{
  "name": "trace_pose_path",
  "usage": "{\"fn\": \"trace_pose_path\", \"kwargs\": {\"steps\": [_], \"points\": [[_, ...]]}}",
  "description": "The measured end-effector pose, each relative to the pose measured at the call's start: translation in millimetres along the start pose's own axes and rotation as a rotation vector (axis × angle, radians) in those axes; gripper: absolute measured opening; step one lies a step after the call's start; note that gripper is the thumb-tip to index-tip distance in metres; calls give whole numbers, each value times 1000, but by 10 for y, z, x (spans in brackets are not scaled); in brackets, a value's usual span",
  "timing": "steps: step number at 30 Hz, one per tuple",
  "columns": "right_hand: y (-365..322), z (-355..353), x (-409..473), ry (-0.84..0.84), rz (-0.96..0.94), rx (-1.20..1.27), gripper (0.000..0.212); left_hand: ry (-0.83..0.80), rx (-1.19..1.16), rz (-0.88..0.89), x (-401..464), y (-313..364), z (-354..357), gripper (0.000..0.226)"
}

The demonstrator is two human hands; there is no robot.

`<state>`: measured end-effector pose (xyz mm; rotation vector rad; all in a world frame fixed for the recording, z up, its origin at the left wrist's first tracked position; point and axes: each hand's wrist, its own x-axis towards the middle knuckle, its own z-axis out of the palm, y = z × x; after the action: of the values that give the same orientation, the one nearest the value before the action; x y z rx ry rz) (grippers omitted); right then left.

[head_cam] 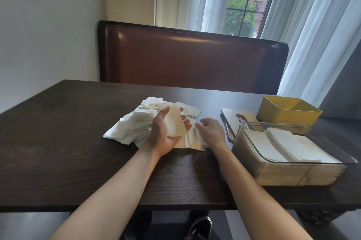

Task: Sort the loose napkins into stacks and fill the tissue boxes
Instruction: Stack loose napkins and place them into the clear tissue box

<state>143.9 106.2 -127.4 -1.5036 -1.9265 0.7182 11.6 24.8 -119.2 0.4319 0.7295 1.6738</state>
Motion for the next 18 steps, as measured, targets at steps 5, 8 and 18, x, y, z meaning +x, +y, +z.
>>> {"fn": "trace_pose_path", "kwargs": {"steps": [5, 8, 18], "points": [[-45, 89, 173, -189, -106, -10, 45, -2, 85, -6, 28, 90, -38, 52], [29, 136, 193, -60, -146, 126, 33, -9, 63, -3, 72, 161, -1, 53], [-173, -123, -4, 222, -202, 810, 19, 36, 146, -37, 156, 286, 46, 49]]}}
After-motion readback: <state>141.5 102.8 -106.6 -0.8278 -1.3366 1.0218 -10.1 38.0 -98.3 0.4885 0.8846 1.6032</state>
